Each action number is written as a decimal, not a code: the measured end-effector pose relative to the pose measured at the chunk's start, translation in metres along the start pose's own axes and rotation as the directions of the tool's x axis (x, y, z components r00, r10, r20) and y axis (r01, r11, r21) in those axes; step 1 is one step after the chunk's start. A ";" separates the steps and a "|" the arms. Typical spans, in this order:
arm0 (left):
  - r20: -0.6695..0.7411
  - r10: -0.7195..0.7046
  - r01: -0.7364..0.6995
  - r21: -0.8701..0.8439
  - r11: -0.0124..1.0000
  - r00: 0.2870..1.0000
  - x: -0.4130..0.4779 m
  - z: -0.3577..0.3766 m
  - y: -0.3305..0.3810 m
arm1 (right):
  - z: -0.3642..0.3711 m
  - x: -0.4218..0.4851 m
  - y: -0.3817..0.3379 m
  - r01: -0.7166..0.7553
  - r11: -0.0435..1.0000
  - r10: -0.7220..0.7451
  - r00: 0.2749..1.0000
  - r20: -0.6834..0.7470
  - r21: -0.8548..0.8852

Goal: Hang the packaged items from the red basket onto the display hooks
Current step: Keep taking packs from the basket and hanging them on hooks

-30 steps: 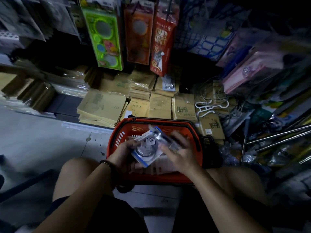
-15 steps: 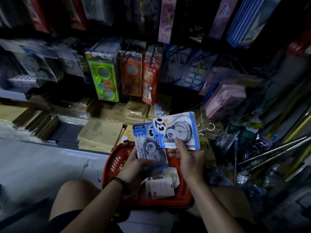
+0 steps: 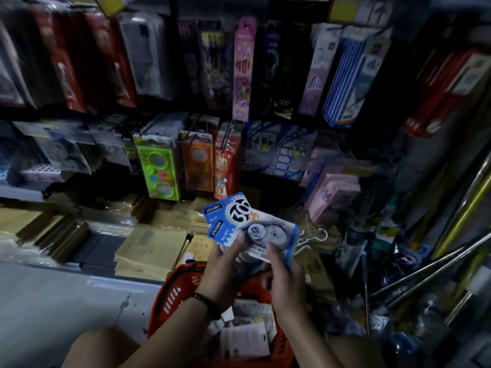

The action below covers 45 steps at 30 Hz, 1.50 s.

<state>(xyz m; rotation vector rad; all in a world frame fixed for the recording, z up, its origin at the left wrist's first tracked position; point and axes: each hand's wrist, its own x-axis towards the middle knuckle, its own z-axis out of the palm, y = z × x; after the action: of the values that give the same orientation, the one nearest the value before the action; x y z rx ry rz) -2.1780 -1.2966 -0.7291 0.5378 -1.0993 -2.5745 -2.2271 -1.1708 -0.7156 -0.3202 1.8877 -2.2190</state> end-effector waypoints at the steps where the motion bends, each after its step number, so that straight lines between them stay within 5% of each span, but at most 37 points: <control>1: -0.023 0.027 -0.027 0.022 0.999 0.999 0.000 0.006 0.002 | 0.001 -0.002 -0.001 0.002 1.000 -0.002 1.000 0.014 -0.031; 6: -0.103 0.103 -0.099 0.040 0.994 0.989 -0.001 0.028 0.030 | -0.003 -0.009 -0.007 0.089 0.955 -0.091 0.996 0.008 -0.282; 11: -0.066 0.223 -0.207 0.187 0.960 0.973 -0.004 0.051 0.077 | -0.019 0.014 -0.054 0.355 0.739 -0.452 0.892 -0.030 -0.572; 16: -0.028 0.303 -0.286 0.258 0.923 0.953 -0.003 0.084 0.119 | -0.015 0.055 -0.123 0.656 0.272 -0.628 0.675 0.387 -0.704; 19: 0.000 0.327 -0.318 0.238 0.918 0.945 0.002 0.105 0.141 | -0.008 0.065 -0.155 0.753 0.140 -0.573 0.591 0.567 -0.643; 27: 0.113 0.343 -0.361 0.303 0.882 0.933 0.021 0.174 0.203 | 0.006 0.103 -0.228 0.730 0.119 -0.639 0.575 0.511 -0.673; 36: 0.242 0.398 -0.464 0.387 0.797 0.885 0.020 0.242 0.269 | -0.013 0.158 -0.323 0.697 0.220 -0.739 0.576 0.350 -0.683; 45: 0.318 0.524 -0.612 0.450 0.651 0.790 0.030 0.280 0.316 | -0.042 0.208 -0.383 0.597 0.137 -0.815 0.521 0.253 -0.790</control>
<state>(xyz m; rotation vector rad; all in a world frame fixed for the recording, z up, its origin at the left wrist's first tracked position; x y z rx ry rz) -2.2922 -1.3430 -0.3245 0.0468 -1.7326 -1.7599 -2.4450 -1.1331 -0.3376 -1.4883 3.3910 -1.4449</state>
